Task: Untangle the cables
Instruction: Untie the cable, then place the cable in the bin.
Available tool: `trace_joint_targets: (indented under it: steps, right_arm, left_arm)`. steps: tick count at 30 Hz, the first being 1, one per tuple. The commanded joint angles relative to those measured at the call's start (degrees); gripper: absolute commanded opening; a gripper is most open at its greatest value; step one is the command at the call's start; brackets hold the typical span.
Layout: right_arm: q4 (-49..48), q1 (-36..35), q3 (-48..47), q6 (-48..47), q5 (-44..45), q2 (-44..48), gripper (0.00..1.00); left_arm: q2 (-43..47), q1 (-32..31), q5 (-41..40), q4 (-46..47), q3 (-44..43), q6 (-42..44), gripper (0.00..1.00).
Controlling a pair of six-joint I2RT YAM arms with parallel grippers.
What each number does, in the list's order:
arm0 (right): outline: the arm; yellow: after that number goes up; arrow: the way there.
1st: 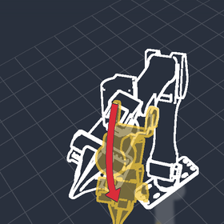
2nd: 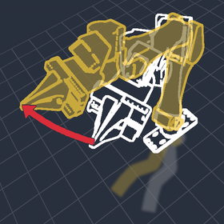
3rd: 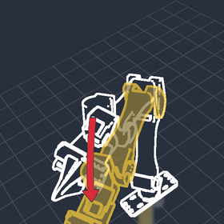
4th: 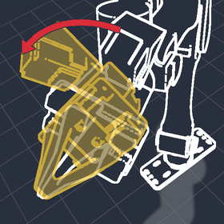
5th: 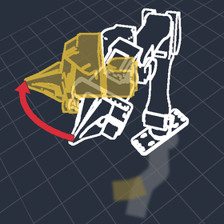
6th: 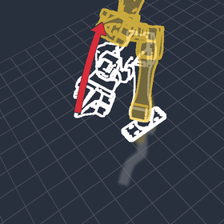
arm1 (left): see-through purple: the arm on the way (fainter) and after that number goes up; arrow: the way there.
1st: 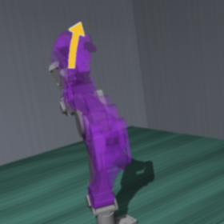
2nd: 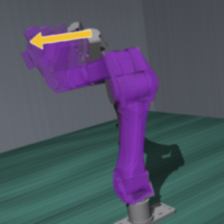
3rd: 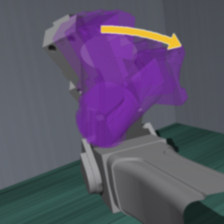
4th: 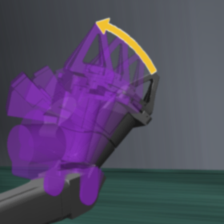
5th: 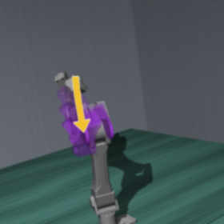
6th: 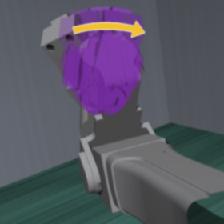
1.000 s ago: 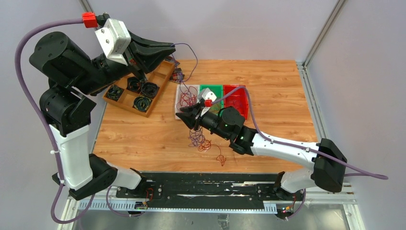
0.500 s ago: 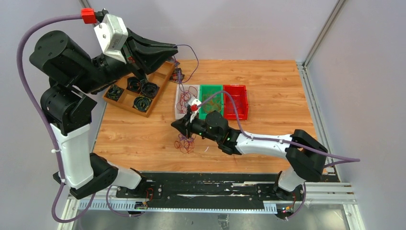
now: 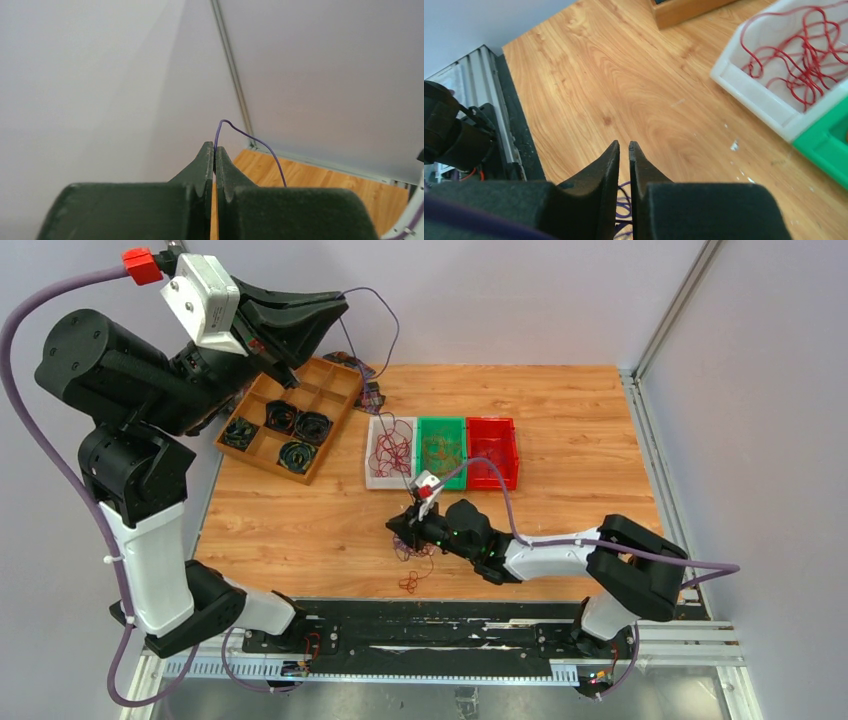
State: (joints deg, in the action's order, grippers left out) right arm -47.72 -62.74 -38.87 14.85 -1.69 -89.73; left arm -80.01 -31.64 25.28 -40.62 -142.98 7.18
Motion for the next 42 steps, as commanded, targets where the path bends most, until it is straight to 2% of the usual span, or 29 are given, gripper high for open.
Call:
trace_joint_targets:
  steps: [1,6,11,18,21,25,26,29,30,35,37,39,40,42]
  right_arm:
    - [-4.2,-0.9,6.4,0.5,6.4,1.4,0.14]
    - [-7.1,-0.9,12.1,-0.6,10.8,1.8,0.16]
    - [-10.0,-0.8,16.7,-0.5,15.1,1.9,0.20]
    - [-10.4,-0.8,19.2,-0.8,18.1,2.4,0.24]
    - [-10.0,-0.8,19.4,-0.8,18.3,3.9,0.27]
    - [-5.3,-0.7,16.7,-2.3,18.4,9.9,0.39]
    - [-2.6,-0.7,15.1,-2.9,18.4,12.1,0.43]
    - [5.6,-0.4,9.8,-4.8,18.2,18.2,0.66]
    - [8.1,-0.4,8.3,-5.7,18.3,20.0,0.69]
    - [10.6,-0.4,2.5,-9.3,18.6,25.6,0.72]
    - [11.1,-0.3,-0.3,-10.5,17.5,25.5,0.72]
    - [11.9,-0.3,-2.5,-11.2,17.0,25.2,0.72]
    - [11.9,0.0,-4.3,-11.7,17.9,24.9,0.72]
    - [12.0,0.5,-4.5,-12.5,20.4,25.0,0.70]
  left_arm:
    - [0.7,-0.4,-8.5,10.6,0.2,4.7,0.00]
    - [-0.9,-0.4,-15.7,16.2,-1.4,5.0,0.00]
    - [2.6,-0.4,-24.9,30.8,6.7,9.9,0.00]
    - [2.9,-0.4,-28.5,40.3,6.0,17.6,0.00]
    - [2.3,-0.4,-26.1,37.5,4.4,17.2,0.00]
    - [4.2,-0.4,-19.3,32.5,8.3,14.8,0.00]
    - [4.6,-0.5,-18.0,31.9,9.6,14.0,0.01]
    - [5.2,-0.4,-12.5,28.4,11.8,13.2,0.00]
    - [5.1,-0.4,-9.9,26.9,12.2,12.7,0.00]
    - [5.4,-0.6,1.8,22.7,16.0,5.1,0.00]
    - [5.0,-2.2,3.8,21.9,17.9,2.7,0.00]
    - [4.2,-4.4,4.0,20.1,19.6,3.8,0.01]
    - [2.3,-8.2,2.7,15.8,20.0,8.8,0.00]
    - [0.6,-10.2,0.8,14.7,20.1,11.1,0.00]
